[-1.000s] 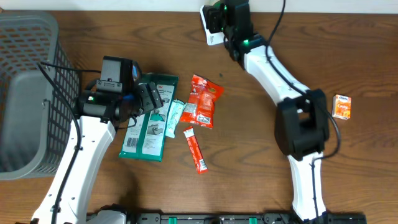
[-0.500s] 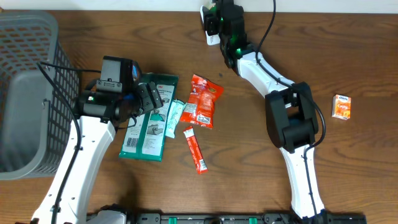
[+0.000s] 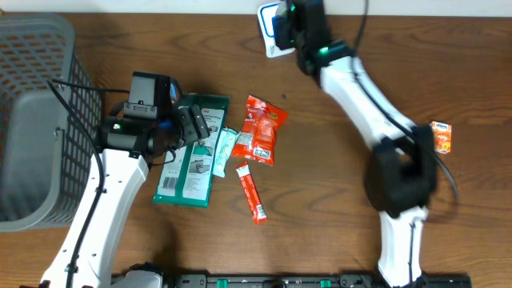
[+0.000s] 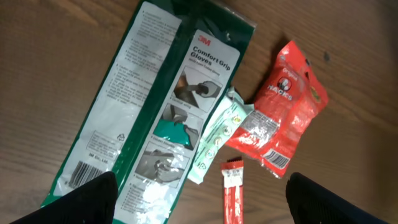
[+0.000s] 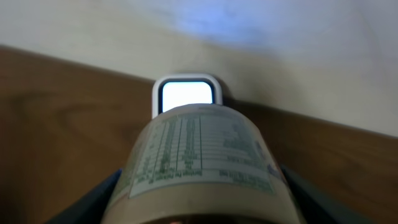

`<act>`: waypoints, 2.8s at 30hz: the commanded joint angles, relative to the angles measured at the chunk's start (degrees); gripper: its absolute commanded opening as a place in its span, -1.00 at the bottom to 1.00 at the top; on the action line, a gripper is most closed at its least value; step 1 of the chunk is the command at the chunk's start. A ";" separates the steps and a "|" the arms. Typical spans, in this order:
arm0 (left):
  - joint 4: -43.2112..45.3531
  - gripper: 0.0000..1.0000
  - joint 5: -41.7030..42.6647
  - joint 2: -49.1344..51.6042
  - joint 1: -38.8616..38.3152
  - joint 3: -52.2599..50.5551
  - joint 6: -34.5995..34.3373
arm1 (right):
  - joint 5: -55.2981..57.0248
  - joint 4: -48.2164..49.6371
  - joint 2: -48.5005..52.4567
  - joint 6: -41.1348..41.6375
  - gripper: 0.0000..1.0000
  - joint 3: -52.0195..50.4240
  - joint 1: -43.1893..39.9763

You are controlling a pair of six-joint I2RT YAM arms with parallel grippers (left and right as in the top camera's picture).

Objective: Scan the item barcode
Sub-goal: 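Swing the jar right and lower it beside the Kleenex pack, then open the right gripper and release the jar on the table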

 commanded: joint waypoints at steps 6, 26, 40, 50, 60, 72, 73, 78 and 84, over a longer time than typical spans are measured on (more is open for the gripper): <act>-0.13 0.74 -0.55 -0.31 0.15 0.85 0.33 | 1.01 -38.29 -18.36 -0.46 -0.74 1.20 -4.57; -0.13 0.73 -0.55 -0.31 0.15 0.85 0.33 | -0.57 -34.62 -17.27 0.28 -0.70 -29.20 -27.56; -0.13 0.73 -0.55 -0.31 0.15 0.85 0.33 | 0.11 -19.21 -17.27 0.26 -0.60 -42.29 -33.42; -0.13 0.73 -0.55 -0.31 0.15 0.85 0.33 | 0.11 -18.60 -17.27 0.24 0.56 -42.29 -33.99; -0.13 0.74 -0.55 -0.31 0.15 0.85 0.33 | 0.15 -18.75 -17.62 0.20 0.96 -41.33 -34.01; -0.13 0.73 -0.55 -0.31 0.15 0.85 0.33 | -2.45 -30.23 -28.15 0.31 0.98 -34.32 -33.77; -0.13 0.73 -0.55 -0.31 0.15 0.85 0.33 | -4.83 -30.25 -29.94 0.28 0.99 -34.32 -33.75; -0.13 0.73 -0.55 -0.31 0.15 0.85 0.33 | -21.46 -29.99 -34.88 0.22 0.99 -34.32 -33.59; -0.13 0.74 -0.55 -0.31 0.15 0.85 0.33 | -21.94 -28.28 -33.92 0.22 0.04 -37.57 -30.12</act>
